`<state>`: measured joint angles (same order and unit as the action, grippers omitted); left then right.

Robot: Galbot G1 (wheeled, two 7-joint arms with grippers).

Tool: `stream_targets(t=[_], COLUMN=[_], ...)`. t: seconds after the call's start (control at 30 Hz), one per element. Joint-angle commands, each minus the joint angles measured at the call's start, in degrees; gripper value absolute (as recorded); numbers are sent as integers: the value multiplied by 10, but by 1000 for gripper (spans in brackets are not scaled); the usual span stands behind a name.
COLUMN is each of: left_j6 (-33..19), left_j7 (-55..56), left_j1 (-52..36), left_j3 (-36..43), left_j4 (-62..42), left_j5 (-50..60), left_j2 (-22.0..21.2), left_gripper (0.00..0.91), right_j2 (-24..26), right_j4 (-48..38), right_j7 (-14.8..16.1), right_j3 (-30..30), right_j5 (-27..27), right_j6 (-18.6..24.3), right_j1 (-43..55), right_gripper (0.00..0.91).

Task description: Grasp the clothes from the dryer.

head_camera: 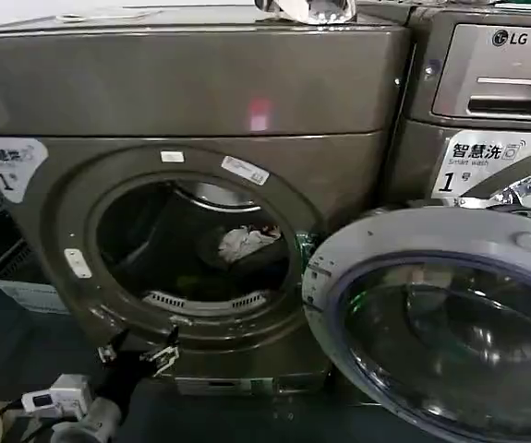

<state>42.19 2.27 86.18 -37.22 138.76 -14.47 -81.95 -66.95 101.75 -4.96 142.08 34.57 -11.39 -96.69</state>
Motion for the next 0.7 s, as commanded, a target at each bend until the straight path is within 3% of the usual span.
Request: stream_targets(t=[0.03, 0.7], left_j6=[28, 28], left_j7=[-1, 0], left_j1=[1, -2], left_j3=[1, 0], left_j4=[-1, 1], left_j5=[-2, 6], left_j2=[-1, 0], left_gripper=[907, 907], right_j2=[0, -9], right_j4=[1, 2], right_j7=[-1, -2], right_j3=[-1, -15], right_j5=[0, -18], right_j6=[0, 17], right_j1=[0, 2], right_gripper=[907, 907])
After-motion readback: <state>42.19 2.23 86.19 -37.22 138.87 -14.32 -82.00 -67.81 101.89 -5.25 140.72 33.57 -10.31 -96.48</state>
